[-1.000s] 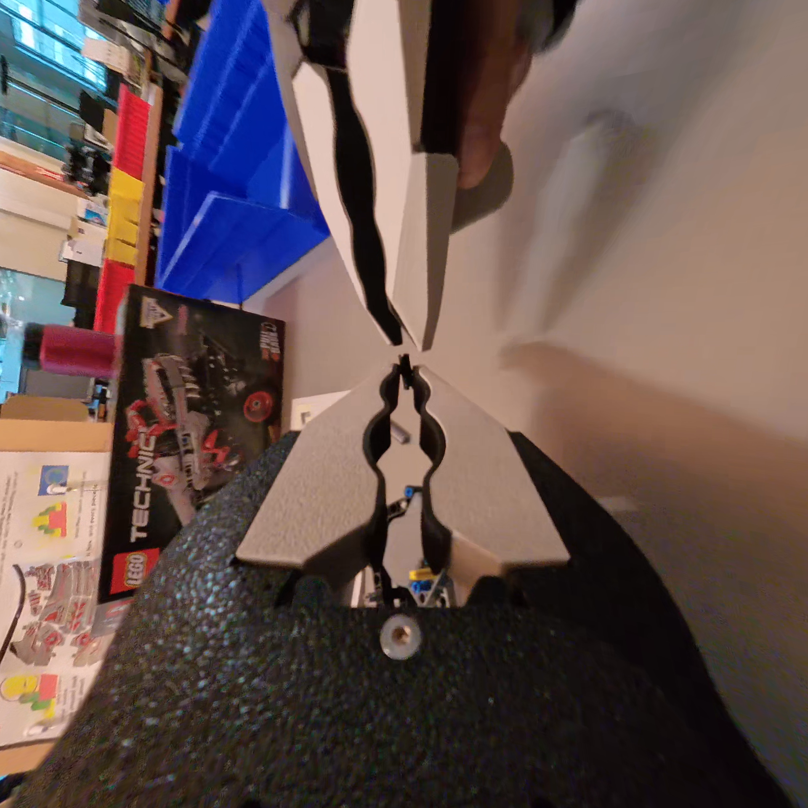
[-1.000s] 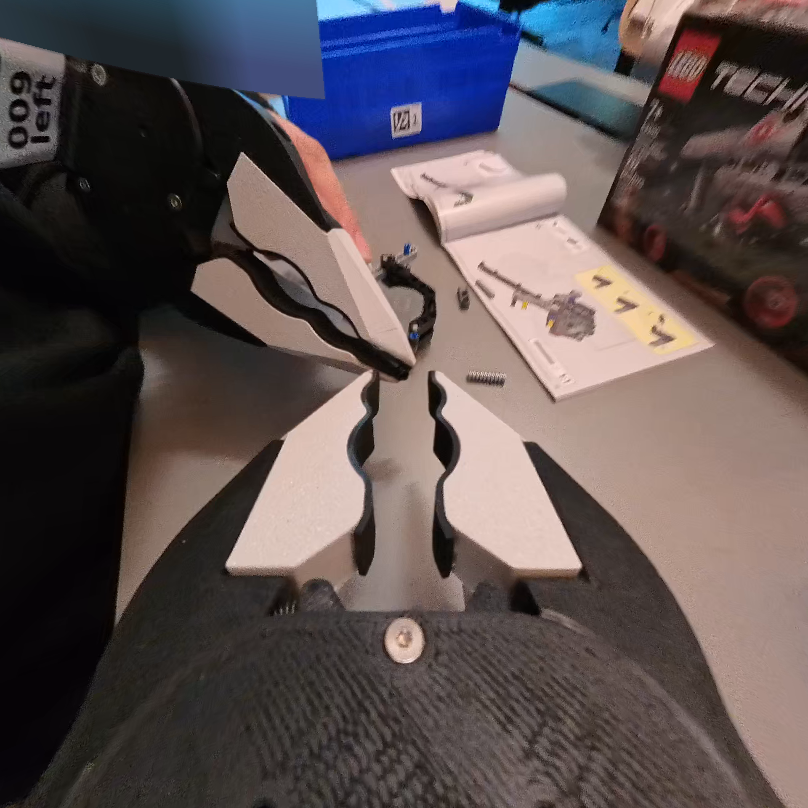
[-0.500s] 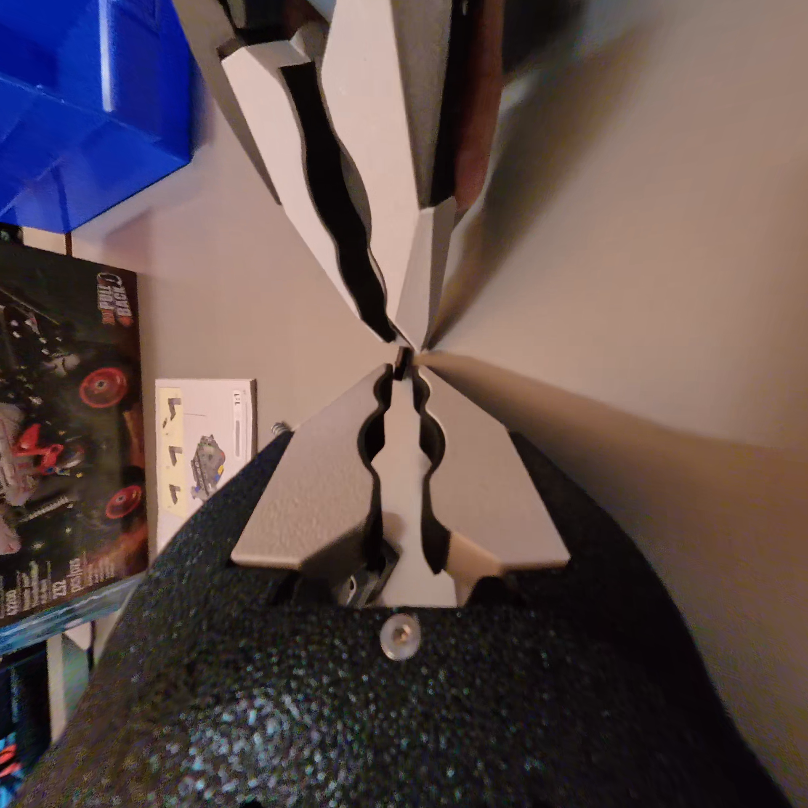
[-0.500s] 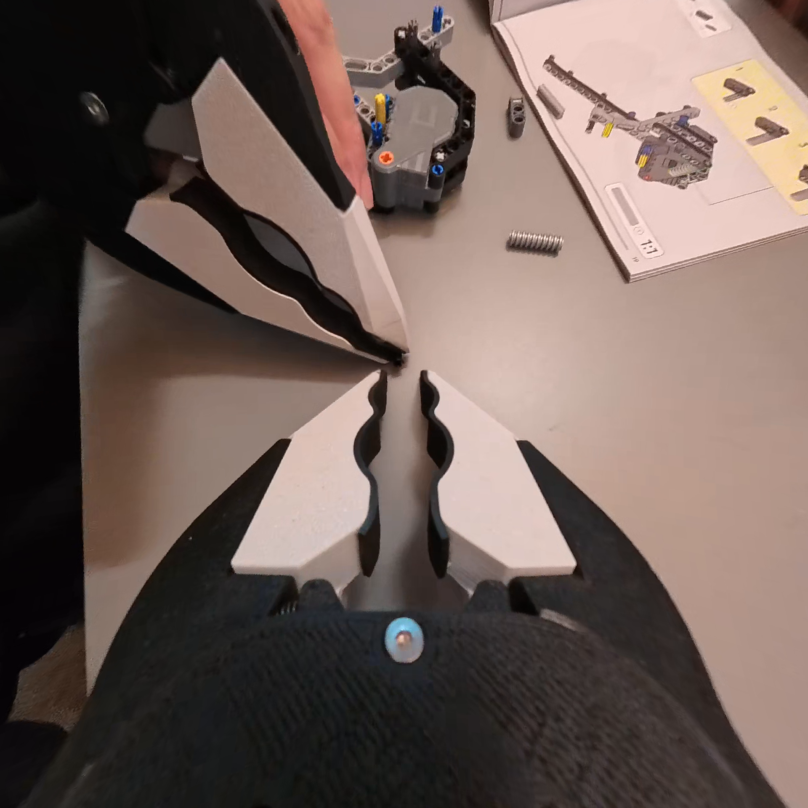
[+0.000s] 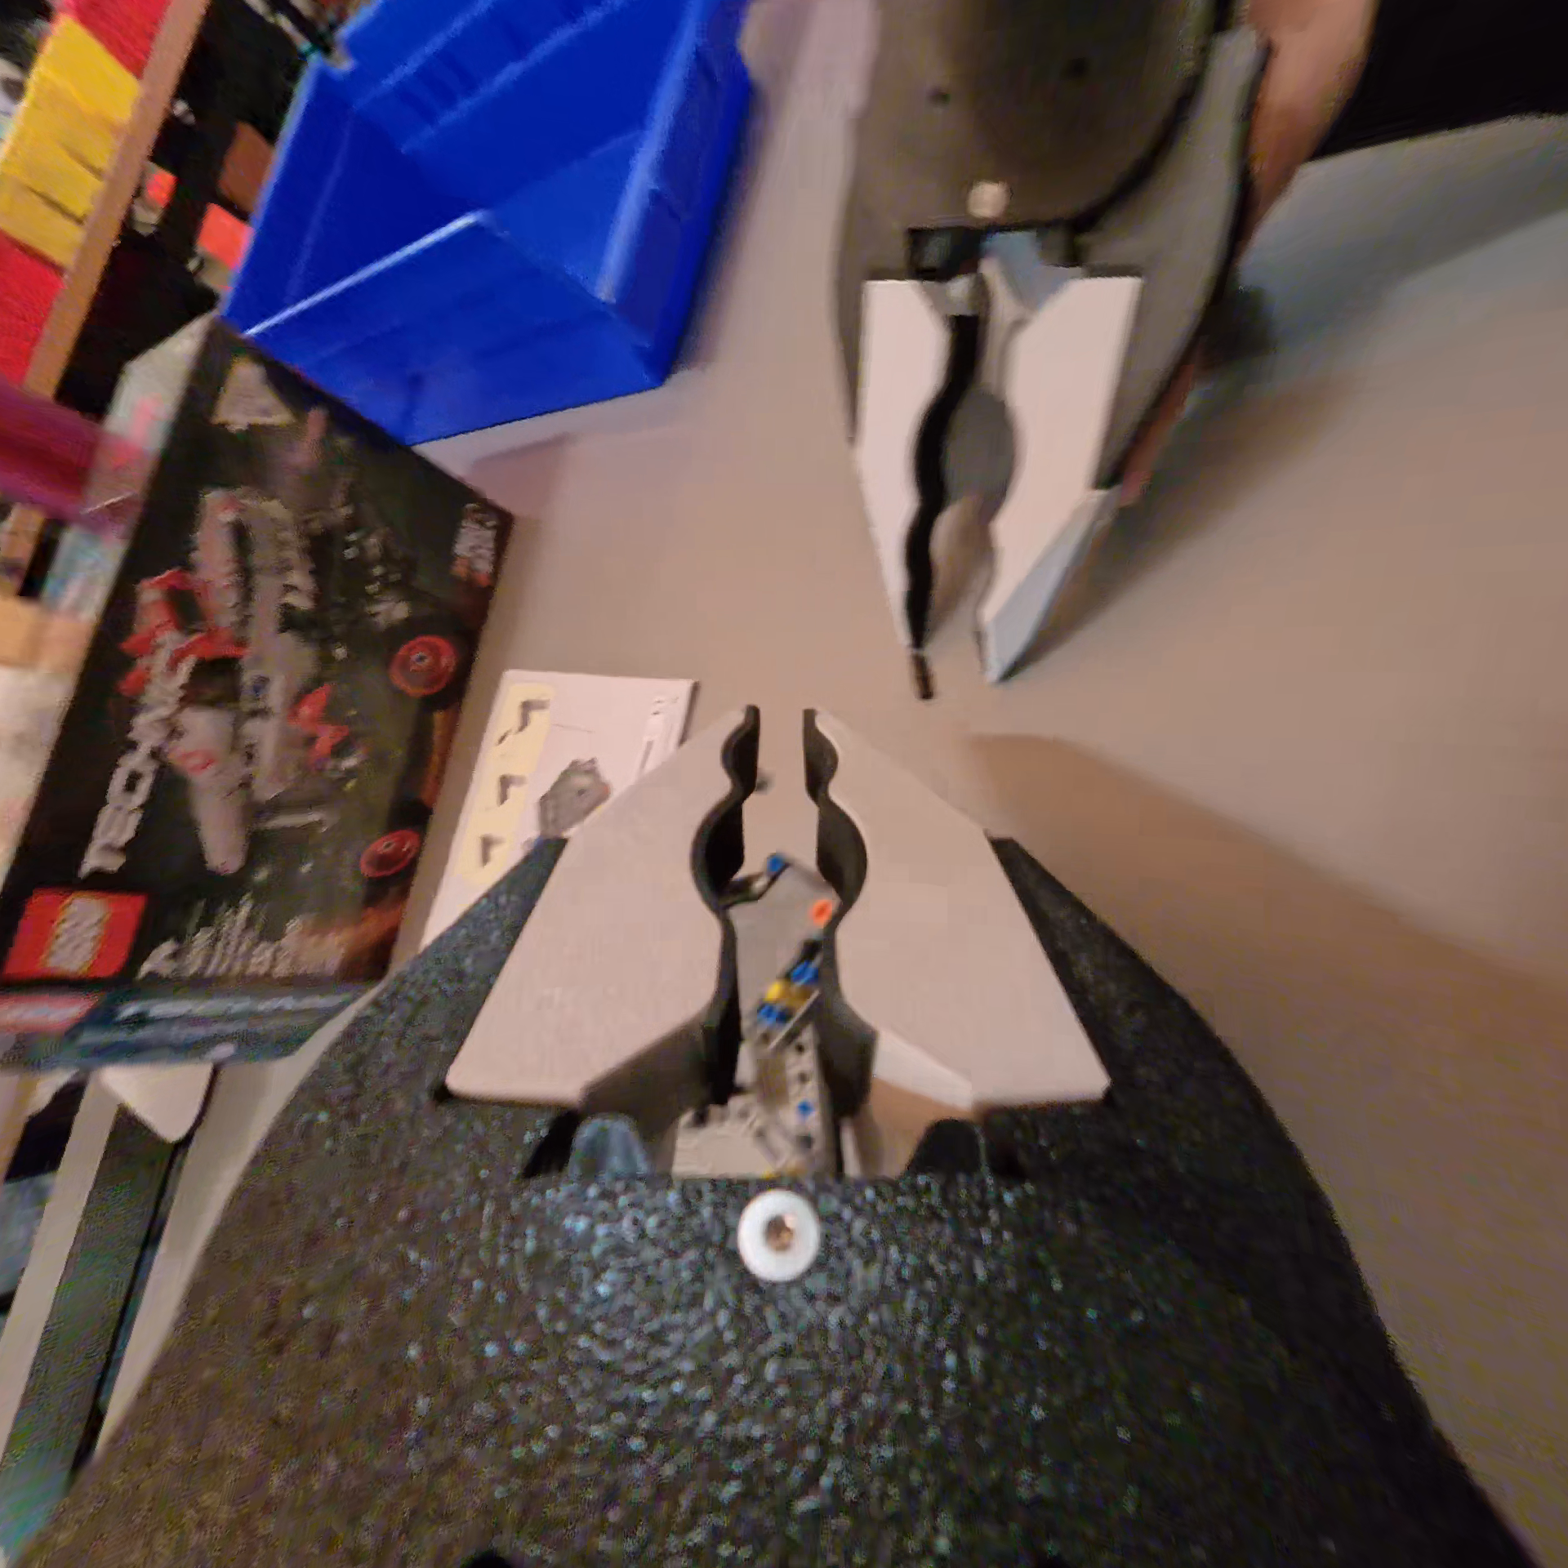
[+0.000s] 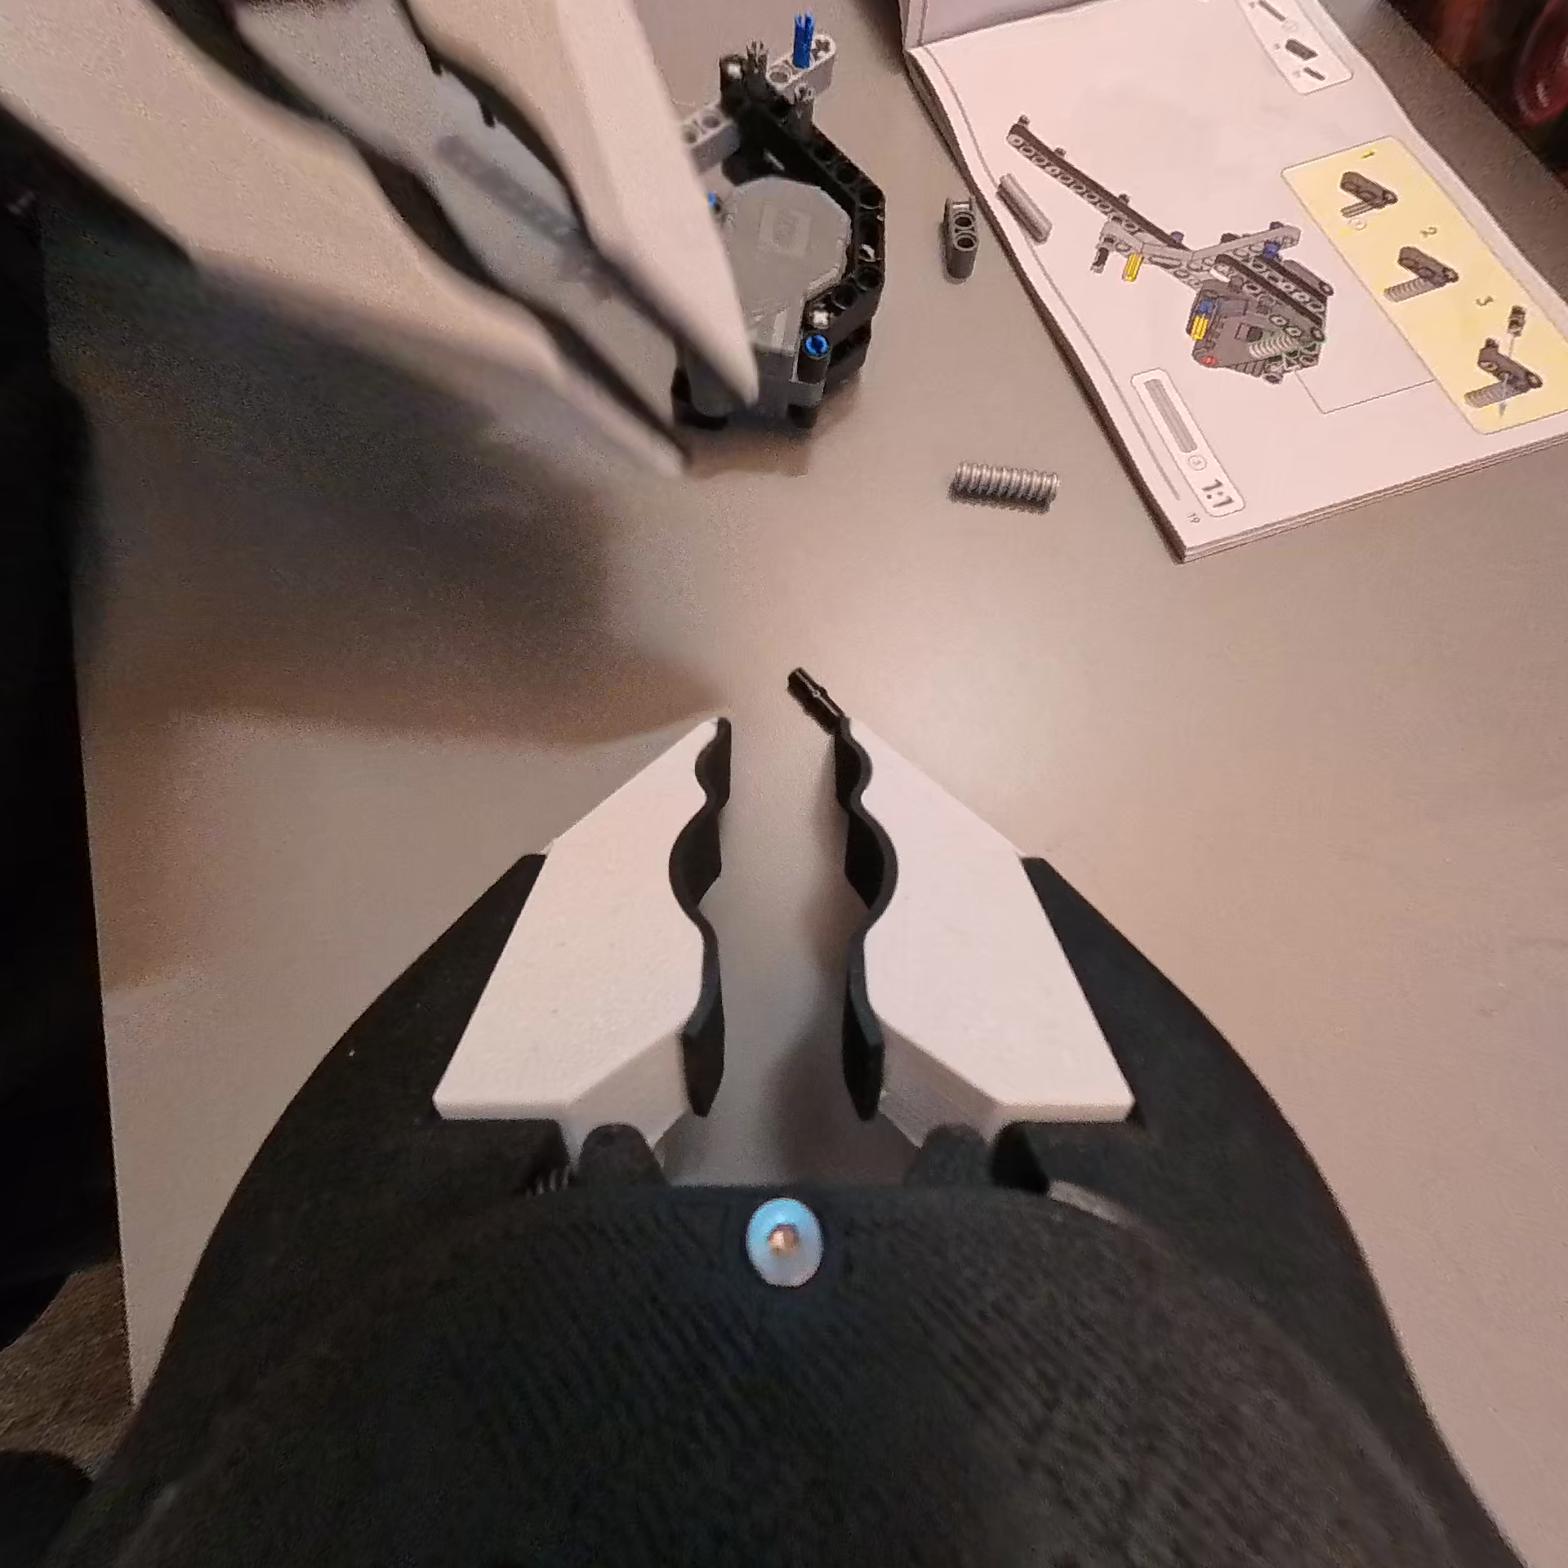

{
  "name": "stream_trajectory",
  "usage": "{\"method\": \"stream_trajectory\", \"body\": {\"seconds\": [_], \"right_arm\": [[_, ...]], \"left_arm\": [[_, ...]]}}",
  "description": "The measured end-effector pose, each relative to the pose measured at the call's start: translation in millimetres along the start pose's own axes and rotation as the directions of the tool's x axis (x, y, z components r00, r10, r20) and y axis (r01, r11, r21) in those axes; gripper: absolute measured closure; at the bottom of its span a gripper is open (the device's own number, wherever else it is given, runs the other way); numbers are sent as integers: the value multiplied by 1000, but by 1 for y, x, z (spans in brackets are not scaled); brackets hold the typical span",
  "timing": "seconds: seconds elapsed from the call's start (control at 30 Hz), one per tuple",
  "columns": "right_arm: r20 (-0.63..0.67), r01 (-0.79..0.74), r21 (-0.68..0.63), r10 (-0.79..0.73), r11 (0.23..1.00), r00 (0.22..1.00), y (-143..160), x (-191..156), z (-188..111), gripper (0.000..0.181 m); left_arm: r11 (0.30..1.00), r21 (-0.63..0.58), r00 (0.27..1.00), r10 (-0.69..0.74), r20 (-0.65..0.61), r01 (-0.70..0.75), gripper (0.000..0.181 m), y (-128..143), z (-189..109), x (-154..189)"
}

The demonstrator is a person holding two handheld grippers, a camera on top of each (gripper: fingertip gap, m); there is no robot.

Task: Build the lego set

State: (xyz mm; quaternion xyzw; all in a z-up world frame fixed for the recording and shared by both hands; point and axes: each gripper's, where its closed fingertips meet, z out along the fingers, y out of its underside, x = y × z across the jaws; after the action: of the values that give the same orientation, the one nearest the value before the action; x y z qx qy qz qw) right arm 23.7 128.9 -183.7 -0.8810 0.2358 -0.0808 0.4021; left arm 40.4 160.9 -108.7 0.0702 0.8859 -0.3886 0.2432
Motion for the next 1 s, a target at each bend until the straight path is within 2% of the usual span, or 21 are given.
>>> {"method": "stream_trajectory", "body": {"seconds": [0.03,0.13,0.2,0.33,0.4,0.47,0.63,0.8,0.93,1.0], "right_arm": [[-11,4,-5,-4,1000,1000,0,0,0,157],[-44,10,-27,-11,1000,999,4,1,-4,153],[-78,8,-35,-10,999,997,7,5,-8,153],[-108,7,3,-7,1000,994,2,10,-11,157],[-142,16,5,-15,1000,990,0,14,-14,158],[-193,21,1,-20,1000,981,-1,19,-17,158],[-283,6,27,2,1000,959,0,19,-25,160],[-314,14,9,-11,1000,949,3,18,-26,160],[-343,36,42,-19,998,939,-17,28,-29,159],[-368,57,68,-28,996,929,-30,34,-30,159]], "left_arm": [[999,5,999,-34,10,34,174,3,-11,-15],[989,-90,992,-122,-43,118,171,38,-37,-54],[980,-179,988,-109,-108,89,169,72,-41,-75],[981,-163,939,41,-341,-102,169,115,-19,-82],[977,-188,922,18,-387,-98,169,128,-2,-83],[977,-188,896,3,-444,-96,169,133,10,-77],[975,-114,830,97,-549,-190,168,130,20,-53],[971,-125,835,106,-540,-204,173,132,30,-51],[977,-130,867,85,-491,-170,176,130,33,-58],[989,-122,890,18,-456,-82,176,122,29,-65]]}}
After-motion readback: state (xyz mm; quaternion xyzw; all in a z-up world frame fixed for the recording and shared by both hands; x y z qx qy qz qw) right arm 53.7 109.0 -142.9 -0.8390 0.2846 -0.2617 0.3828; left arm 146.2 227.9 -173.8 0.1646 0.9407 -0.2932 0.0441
